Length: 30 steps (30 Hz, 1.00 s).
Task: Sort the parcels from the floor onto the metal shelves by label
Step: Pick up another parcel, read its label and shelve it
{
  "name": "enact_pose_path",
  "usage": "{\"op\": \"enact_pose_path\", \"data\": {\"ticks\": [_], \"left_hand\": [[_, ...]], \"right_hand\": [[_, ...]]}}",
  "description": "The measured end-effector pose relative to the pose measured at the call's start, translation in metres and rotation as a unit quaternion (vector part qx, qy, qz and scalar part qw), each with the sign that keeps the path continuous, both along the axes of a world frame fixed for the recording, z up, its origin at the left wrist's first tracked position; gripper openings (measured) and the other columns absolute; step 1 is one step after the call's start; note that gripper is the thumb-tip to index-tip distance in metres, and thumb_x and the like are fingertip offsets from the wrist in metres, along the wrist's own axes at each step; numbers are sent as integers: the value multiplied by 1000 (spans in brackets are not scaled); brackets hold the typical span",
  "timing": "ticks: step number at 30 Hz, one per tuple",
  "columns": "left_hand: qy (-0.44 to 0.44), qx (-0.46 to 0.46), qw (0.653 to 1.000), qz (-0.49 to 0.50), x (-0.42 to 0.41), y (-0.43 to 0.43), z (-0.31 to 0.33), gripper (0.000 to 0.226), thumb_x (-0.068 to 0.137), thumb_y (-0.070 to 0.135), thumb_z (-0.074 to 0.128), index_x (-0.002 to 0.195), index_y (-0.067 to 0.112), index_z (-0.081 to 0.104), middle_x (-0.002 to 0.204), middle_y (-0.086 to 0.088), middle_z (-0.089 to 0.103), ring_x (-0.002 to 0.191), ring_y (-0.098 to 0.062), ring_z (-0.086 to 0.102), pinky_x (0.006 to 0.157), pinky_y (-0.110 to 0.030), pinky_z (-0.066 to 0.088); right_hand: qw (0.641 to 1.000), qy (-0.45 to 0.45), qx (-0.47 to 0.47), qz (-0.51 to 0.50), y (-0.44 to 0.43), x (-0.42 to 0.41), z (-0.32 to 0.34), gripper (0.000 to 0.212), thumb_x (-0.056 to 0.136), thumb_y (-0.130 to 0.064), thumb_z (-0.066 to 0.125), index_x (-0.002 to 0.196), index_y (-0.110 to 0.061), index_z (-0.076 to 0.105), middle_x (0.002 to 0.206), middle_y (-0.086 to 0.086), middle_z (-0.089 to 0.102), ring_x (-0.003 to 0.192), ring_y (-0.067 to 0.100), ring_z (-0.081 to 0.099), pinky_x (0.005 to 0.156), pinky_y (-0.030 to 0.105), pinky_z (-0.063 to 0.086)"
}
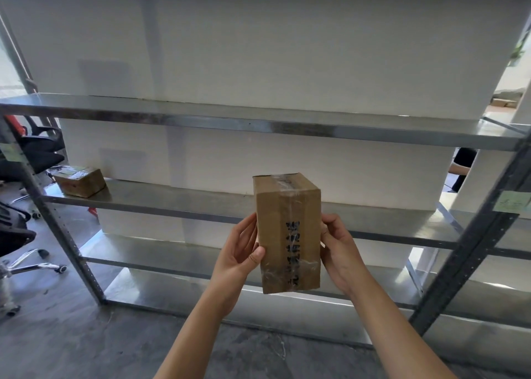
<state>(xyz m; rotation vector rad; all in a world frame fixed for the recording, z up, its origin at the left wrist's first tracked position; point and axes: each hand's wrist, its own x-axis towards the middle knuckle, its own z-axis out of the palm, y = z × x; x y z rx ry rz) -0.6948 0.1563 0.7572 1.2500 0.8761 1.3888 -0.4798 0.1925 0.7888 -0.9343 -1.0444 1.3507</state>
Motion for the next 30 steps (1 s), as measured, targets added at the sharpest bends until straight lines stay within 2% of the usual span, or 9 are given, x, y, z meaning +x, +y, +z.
{"op": "enact_pose_path", "data": {"ticks": [3,5,8,11,14,17,20,25,30], "left_hand": [[7,6,1000,-21,-1,0,1,65,92,3,62,151,21,41,153,0,55,144,-17,49,110,-32,49],[7,7,999,-40,-4,1,3,65,93,1,60,151,23,40,153,1,55,144,-17,49,109,-32,50],[10,11,998,-66,-9,1,7,67,94,-4,56,153,21,38,156,-1,52,146,-21,47,113,-36,47],[10,10,997,-80,-11,3,8,67,95,-7,53,155,18,35,158,-7,48,147,-25,44,117,-42,42],[0,0,996,-90,-11,4,8,65,96,0,58,155,17,36,156,-11,50,145,-29,46,117,-45,42],[-9,-18,994,-107,-8,5,8,67,93,0,58,153,20,36,148,-12,58,137,-31,55,106,-44,52],[-3,-30,993,-116,-9,8,8,70,91,-2,62,151,24,36,142,-13,61,130,-34,60,100,-48,56],[-4,-37,996,-79,-12,12,2,67,90,-1,67,148,21,40,137,-21,62,127,-38,62,100,-52,56],[-12,-27,999,-19,-7,11,-6,53,91,5,62,140,20,50,126,-12,71,120,-30,67,91,-40,61]], "right_hand": [[1000,2,19,9,-2,7,-5,18,101,-10,53,115,-12,64,101,5,75,91,19,70,72,28,59],[999,-1,36,31,-4,10,-7,36,95,-20,59,131,-15,60,119,6,72,107,22,67,87,33,57],[995,-22,49,84,-6,15,-8,70,83,-40,73,147,-25,49,143,5,60,133,24,55,111,43,44],[992,-47,51,108,-6,20,-8,81,79,-47,79,151,-32,45,150,4,54,143,28,45,120,49,33],[987,-99,45,118,-4,24,-5,98,71,-64,78,154,-42,33,158,-5,45,148,21,38,122,51,28],[981,-150,32,118,0,23,-5,111,58,-76,77,154,-47,29,156,-13,44,146,12,38,116,38,37],[979,-177,29,100,3,17,-8,107,52,-80,78,146,-49,36,146,-16,53,139,8,47,100,23,46],[978,-194,17,74,5,8,-6,114,48,-83,77,146,-42,37,142,-11,54,133,11,49,104,33,46],[981,-190,14,48,6,0,5,79,70,-54,73,140,-39,38,126,-22,53,115,-3,50,80,17,46]]}}
